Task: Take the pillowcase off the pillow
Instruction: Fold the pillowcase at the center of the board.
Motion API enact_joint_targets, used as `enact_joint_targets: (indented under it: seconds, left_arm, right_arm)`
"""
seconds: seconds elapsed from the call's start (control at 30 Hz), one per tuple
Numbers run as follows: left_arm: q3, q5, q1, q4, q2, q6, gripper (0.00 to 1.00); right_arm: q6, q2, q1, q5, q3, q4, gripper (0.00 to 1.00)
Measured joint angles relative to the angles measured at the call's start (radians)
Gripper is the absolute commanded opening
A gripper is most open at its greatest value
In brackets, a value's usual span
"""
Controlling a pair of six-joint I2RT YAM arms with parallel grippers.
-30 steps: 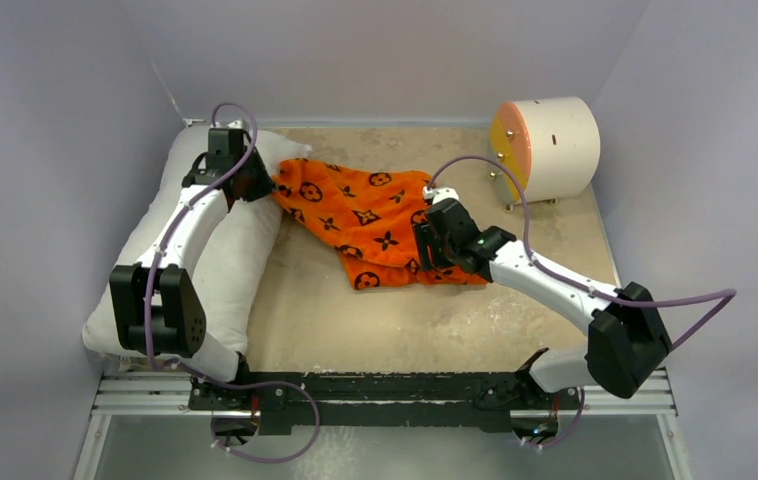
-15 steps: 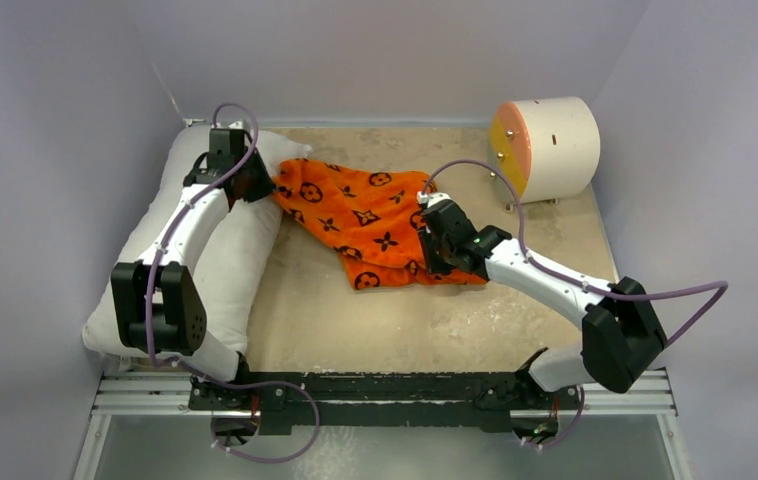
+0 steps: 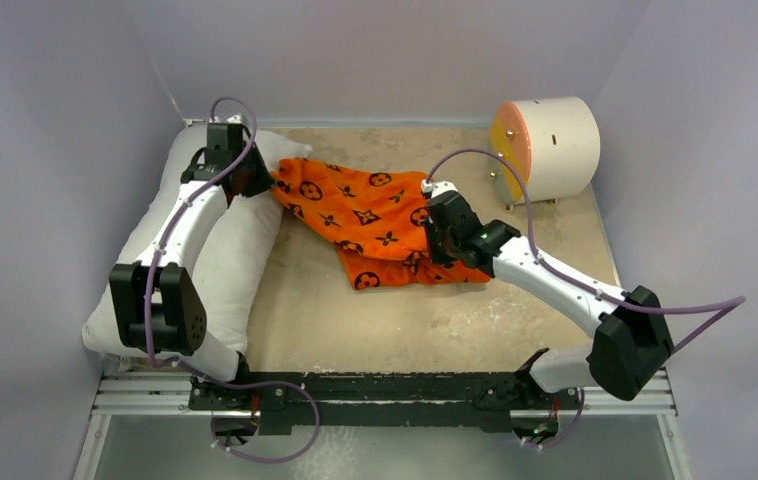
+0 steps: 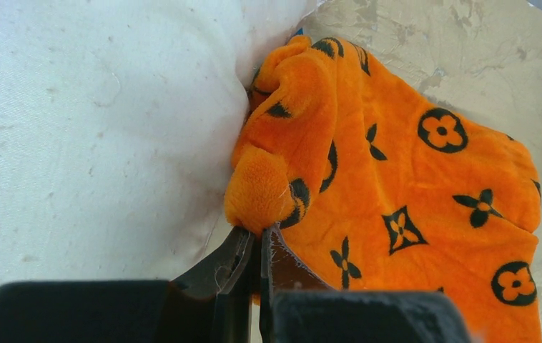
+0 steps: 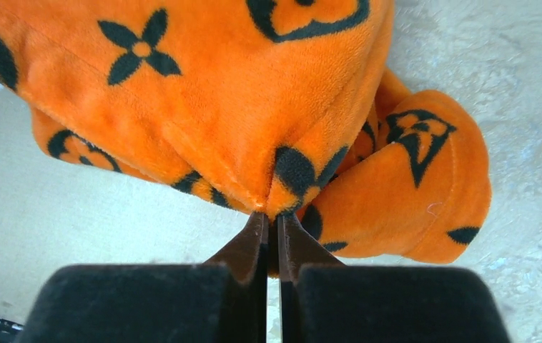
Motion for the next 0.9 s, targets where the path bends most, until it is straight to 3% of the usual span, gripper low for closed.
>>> enact_joint_targets:
  seconds: [0.9]
  left_arm:
    - [0.169, -0.052, 0.000, -0.034, -0.047, 0.010, 0.00]
  right_arm:
    - [-0.027, -0.134, 0.000, 0.283, 0.179, -0.060, 0.00]
